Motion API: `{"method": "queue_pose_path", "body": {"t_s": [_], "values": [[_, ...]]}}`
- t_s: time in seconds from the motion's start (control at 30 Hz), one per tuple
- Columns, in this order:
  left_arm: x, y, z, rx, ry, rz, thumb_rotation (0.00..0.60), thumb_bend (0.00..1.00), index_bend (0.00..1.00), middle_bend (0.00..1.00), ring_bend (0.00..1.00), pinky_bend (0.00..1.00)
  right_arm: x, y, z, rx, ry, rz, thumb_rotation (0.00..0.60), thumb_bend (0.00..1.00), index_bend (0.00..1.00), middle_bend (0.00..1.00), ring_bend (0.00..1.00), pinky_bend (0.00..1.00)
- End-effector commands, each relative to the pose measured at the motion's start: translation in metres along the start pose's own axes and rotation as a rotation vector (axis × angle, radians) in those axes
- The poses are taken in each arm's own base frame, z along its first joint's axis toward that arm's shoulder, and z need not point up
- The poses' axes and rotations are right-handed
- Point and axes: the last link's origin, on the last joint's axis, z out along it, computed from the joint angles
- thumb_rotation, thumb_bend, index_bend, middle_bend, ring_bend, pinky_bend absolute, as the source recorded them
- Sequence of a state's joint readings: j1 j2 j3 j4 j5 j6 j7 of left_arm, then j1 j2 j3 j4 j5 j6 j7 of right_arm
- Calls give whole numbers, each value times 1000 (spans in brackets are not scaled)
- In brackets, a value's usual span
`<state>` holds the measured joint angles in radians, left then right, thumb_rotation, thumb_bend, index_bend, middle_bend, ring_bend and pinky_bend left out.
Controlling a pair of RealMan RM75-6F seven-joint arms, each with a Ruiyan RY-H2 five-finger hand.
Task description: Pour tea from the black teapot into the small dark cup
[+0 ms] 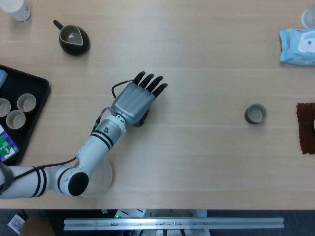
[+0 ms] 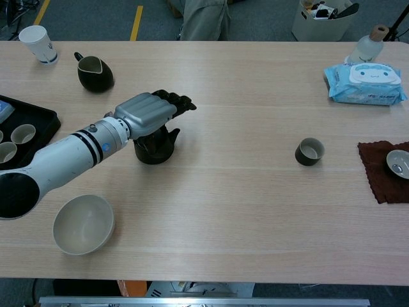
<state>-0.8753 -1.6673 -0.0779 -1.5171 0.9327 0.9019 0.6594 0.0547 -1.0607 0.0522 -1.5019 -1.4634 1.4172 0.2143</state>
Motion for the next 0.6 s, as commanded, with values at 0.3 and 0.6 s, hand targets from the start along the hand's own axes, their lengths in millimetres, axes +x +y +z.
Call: {"method": "queue_pose_path", "body": {"t_s": [0.3, 0.6], "values": [[-3, -3, 13, 63, 20, -58, 600, 143, 0, 0, 0, 46, 0, -1, 0, 2, -1, 0, 600, 67, 337, 325, 263, 284], [-10, -24, 10, 118, 0, -38, 600, 143, 0, 0, 0, 46, 0, -2, 0, 5, -1, 0, 600, 66, 337, 325, 263, 284]]}}
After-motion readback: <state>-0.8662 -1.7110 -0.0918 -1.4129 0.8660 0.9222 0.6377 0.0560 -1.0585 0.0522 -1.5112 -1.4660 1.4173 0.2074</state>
